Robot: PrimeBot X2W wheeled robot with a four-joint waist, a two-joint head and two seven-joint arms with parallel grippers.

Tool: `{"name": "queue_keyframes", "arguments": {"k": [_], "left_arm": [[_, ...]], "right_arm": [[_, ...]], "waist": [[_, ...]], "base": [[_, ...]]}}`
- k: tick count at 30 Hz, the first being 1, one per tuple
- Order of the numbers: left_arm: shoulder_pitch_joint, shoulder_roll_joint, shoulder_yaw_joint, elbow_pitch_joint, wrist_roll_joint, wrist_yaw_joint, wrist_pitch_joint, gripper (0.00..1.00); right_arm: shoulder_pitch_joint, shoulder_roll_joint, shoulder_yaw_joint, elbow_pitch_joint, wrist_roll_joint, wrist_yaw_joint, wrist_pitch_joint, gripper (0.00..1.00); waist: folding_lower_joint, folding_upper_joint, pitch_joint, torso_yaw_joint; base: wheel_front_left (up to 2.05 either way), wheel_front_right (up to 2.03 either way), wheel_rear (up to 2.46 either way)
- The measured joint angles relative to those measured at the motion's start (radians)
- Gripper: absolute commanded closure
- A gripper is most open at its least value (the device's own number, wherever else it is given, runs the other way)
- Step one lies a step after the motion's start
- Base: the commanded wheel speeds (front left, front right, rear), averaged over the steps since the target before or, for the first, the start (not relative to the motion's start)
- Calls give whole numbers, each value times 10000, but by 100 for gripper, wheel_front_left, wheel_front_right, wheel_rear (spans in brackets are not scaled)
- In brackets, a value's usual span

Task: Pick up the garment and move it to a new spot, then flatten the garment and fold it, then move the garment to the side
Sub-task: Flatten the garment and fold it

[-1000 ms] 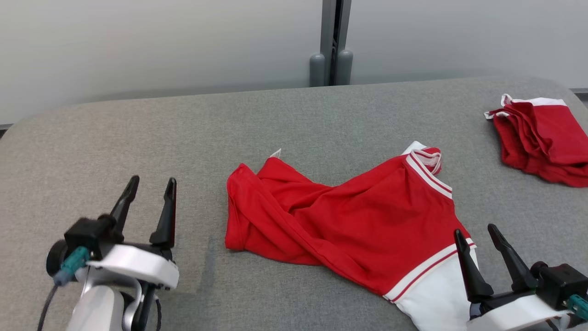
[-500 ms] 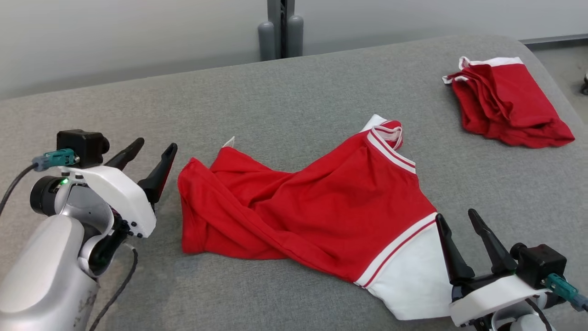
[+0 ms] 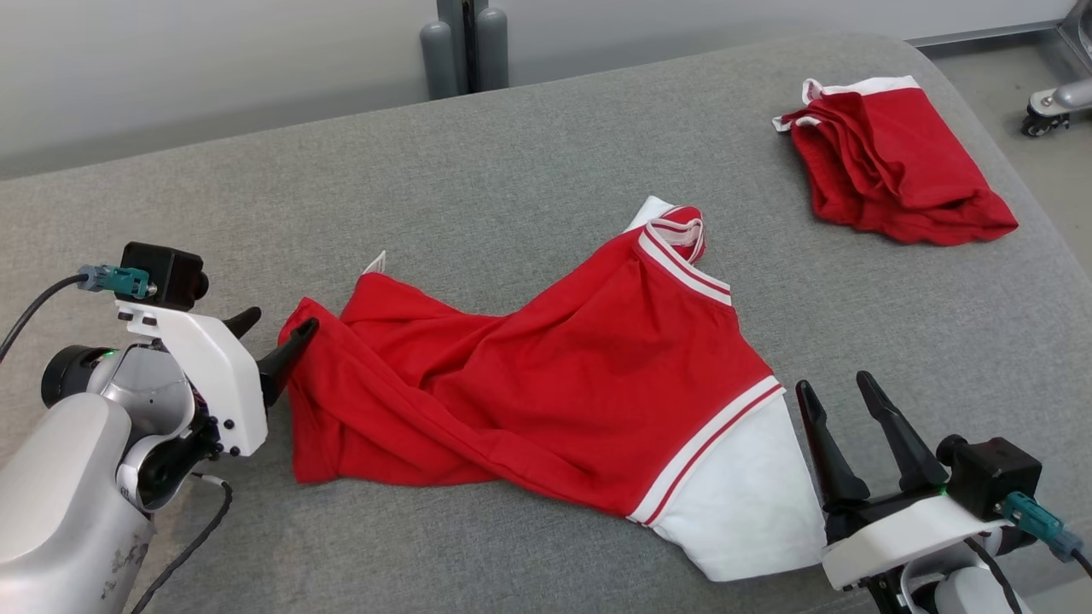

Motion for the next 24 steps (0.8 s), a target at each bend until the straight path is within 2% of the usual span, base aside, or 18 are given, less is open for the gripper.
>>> {"name": "queue_keyframes", "arguments": {"k": [8, 9, 10, 11, 16, 24], "left_arm": [[-256, 50, -357, 589, -209, 0, 249, 0], [-260, 52, -387, 637, -286, 0, 244, 5], [-273, 52, -424, 696, -314, 0, 217, 57], [-302, 82, -522, 729, -311, 0, 184, 100], [-500, 38, -794, 754, -541, 0, -105, 100], [-685, 144, -1045, 81, -623, 0, -1710, 100]], "right_arm": [[-59, 25, 17, -4, 25, 0, 0, 0], [-58, 31, 10, -6, 25, 0, 0, 0], [-58, 36, -15, -13, 25, 0, 0, 0], [-58, 36, -27, -23, 25, 0, 0, 0], [-13, 21, -224, -44, 17, 0, 0, 0], [168, -105, -474, -165, -65, 0, -2, 0]], "waist": [[0, 0, 111, -226], [0, 0, 122, -249], [0, 0, 132, -262], [0, 0, 136, -272], [0, 0, 109, -128], [0, 0, -161, 623]], "base": [[0, 0, 0], [0, 0, 0], [0, 0, 0], [0, 0, 0], [0, 0, 0], [0, 0, 0]]}}
